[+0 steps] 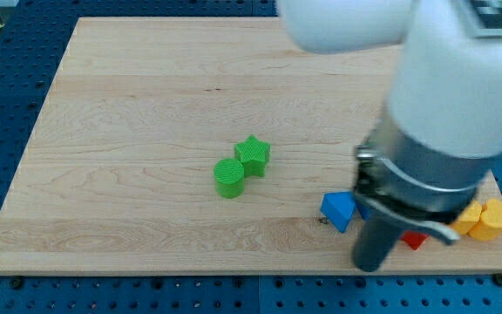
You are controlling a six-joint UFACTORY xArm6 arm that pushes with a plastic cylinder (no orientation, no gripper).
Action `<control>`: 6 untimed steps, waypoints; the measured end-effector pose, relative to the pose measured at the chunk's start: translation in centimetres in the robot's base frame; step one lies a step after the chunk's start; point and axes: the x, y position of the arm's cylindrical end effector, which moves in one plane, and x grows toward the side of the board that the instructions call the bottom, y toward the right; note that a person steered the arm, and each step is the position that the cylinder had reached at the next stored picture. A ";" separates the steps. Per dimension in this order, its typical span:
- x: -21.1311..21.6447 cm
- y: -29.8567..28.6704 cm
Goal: Point your arm at bottom right
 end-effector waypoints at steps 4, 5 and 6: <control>-0.1 8.7; -0.2 9.9; -0.2 14.8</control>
